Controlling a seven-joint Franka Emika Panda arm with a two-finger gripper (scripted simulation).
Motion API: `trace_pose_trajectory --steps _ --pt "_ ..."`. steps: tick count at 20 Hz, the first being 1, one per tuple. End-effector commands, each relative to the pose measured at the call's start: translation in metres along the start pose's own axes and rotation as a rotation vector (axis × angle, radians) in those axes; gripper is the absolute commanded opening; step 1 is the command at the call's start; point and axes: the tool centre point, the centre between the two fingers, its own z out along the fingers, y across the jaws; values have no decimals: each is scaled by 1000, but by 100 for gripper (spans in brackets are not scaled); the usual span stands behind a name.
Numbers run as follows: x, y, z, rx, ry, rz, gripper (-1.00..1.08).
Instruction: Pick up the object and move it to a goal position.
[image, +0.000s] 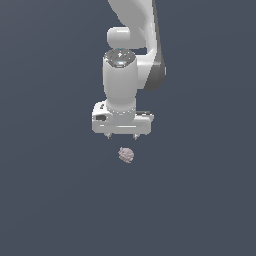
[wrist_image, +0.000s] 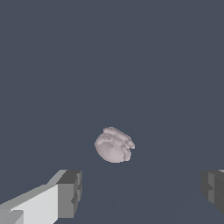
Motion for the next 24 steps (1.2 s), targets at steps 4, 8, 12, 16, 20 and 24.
trace_pose_trajectory --steps 4,8,12,16,20,24 --pt "1 -3 -2 3 0 -9 100" --pt "4 -13 -9 12 2 -38 100" --pt "5 -17 -13 16 4 -42 100" --pt "4 -16 -11 15 3 -50 100" --pt "4 -16 -7 14 0 -82 100" --pt "3 -16 -1 12 -4 -137 100"
